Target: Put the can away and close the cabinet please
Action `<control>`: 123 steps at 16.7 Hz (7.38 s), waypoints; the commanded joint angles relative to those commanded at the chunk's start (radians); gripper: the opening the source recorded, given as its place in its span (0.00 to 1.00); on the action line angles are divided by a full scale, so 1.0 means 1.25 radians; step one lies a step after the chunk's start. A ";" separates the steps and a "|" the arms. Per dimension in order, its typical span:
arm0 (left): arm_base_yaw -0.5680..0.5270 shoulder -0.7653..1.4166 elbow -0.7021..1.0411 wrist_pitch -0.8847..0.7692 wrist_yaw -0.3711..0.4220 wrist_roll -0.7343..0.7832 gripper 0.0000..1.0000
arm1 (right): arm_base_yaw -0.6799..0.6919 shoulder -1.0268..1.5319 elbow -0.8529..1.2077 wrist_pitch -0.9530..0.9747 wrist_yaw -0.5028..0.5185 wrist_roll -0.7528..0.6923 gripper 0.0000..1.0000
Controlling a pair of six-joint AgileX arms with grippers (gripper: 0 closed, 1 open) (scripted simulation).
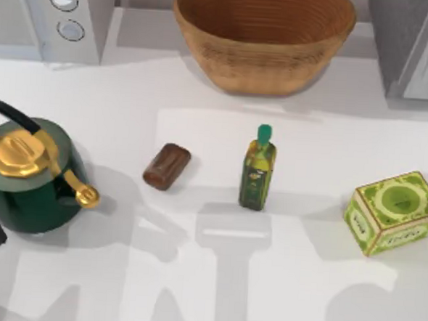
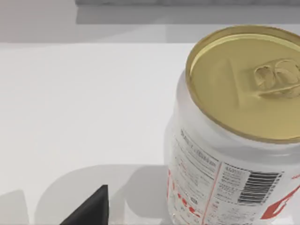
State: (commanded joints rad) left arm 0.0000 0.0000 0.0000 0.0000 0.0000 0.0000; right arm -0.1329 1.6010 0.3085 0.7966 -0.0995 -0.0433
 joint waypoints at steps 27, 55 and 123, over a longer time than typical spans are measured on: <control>0.000 0.000 0.000 0.000 0.000 0.000 1.00 | 0.017 0.248 0.151 0.098 0.019 0.009 0.55; 0.000 0.000 0.000 0.000 0.000 0.000 1.00 | -0.014 -0.030 0.343 -0.395 -0.015 0.047 0.00; 0.000 0.000 0.000 0.000 0.000 0.000 1.00 | 0.253 -0.218 1.150 -0.975 0.237 0.049 0.00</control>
State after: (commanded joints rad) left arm 0.0000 0.0000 0.0000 0.0000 0.0000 0.0000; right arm 0.1837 1.3290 1.7460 -0.4216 0.1969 0.0175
